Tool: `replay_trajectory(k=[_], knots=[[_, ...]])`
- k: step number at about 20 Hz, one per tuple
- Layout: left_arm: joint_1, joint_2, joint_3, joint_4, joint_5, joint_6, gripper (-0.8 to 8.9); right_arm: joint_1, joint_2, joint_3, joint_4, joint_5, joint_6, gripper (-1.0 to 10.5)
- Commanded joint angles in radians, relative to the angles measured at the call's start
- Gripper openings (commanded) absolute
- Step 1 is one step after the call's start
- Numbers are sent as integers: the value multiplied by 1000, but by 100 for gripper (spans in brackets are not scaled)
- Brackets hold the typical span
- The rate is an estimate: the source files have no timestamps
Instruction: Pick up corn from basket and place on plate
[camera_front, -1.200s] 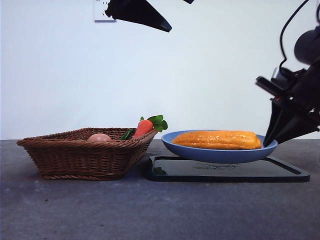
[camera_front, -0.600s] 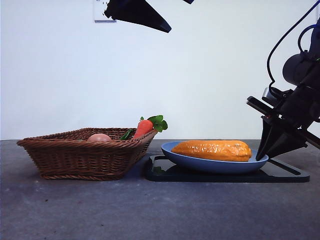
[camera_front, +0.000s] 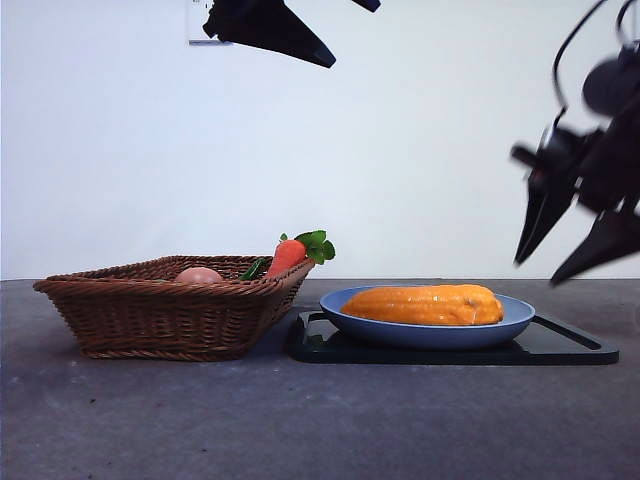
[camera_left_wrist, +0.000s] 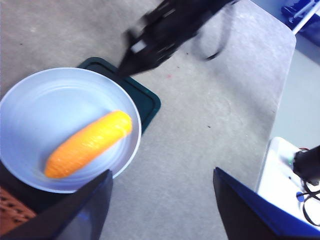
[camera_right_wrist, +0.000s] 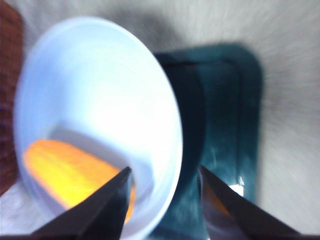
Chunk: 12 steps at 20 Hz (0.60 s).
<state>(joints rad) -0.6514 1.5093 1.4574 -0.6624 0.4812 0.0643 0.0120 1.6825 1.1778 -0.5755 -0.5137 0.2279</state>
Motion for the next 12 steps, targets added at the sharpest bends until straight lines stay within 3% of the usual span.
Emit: replay_trajectory(k=[1,7,12], knots=[[-2,2,23,4,4,2,326,-2,-92,22,-76,10,-67,220],[5,2,23,3,4,2,326,87,-378,21,-304,10,-162,220],[5,2,23,-8,4,2,325,209,-526,-20,-364,20,-168,219]])
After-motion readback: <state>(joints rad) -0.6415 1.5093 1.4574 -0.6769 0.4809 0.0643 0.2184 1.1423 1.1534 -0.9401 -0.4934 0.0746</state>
